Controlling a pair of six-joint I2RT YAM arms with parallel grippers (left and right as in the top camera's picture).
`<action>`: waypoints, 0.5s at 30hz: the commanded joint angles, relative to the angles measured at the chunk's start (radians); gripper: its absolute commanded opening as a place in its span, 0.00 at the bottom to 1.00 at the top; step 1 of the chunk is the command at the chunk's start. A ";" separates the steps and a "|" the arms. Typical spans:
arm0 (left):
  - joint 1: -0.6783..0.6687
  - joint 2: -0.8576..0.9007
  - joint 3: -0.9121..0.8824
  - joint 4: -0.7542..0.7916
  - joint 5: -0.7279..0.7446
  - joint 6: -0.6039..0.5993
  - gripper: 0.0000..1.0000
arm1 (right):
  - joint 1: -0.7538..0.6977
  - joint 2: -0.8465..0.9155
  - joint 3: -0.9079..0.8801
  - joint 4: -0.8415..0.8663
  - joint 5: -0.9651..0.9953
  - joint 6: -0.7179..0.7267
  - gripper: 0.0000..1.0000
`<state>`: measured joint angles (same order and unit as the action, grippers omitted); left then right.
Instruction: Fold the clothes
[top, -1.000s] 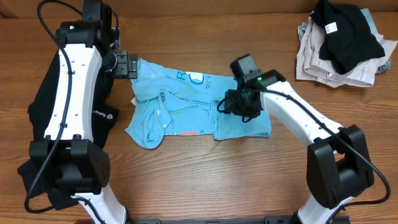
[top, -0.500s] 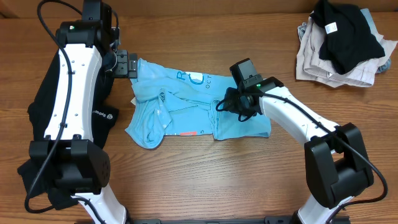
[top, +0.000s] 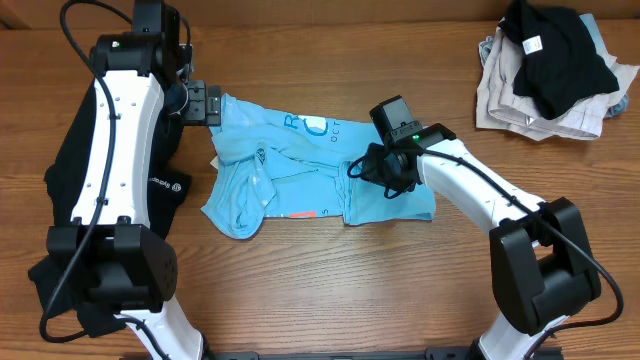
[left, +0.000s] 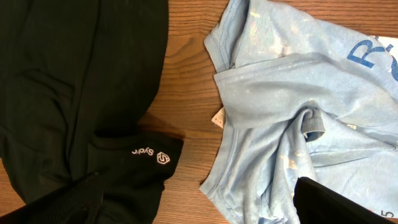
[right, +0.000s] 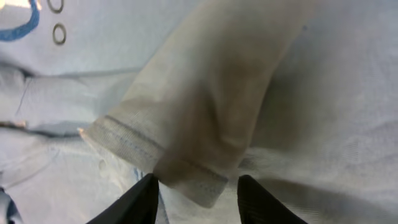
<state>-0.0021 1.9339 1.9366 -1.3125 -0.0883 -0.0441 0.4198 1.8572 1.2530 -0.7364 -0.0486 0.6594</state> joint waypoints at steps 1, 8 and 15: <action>0.003 0.003 0.022 0.001 0.011 0.022 1.00 | 0.003 0.002 -0.029 0.011 0.041 0.088 0.46; 0.003 0.003 0.022 0.002 0.011 0.023 1.00 | 0.003 0.002 -0.055 0.071 0.039 0.105 0.44; 0.003 0.003 0.022 0.002 0.011 0.023 1.00 | 0.003 0.002 -0.055 0.140 0.040 0.100 0.15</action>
<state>-0.0021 1.9339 1.9366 -1.3125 -0.0883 -0.0441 0.4198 1.8576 1.2015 -0.6189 -0.0193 0.7490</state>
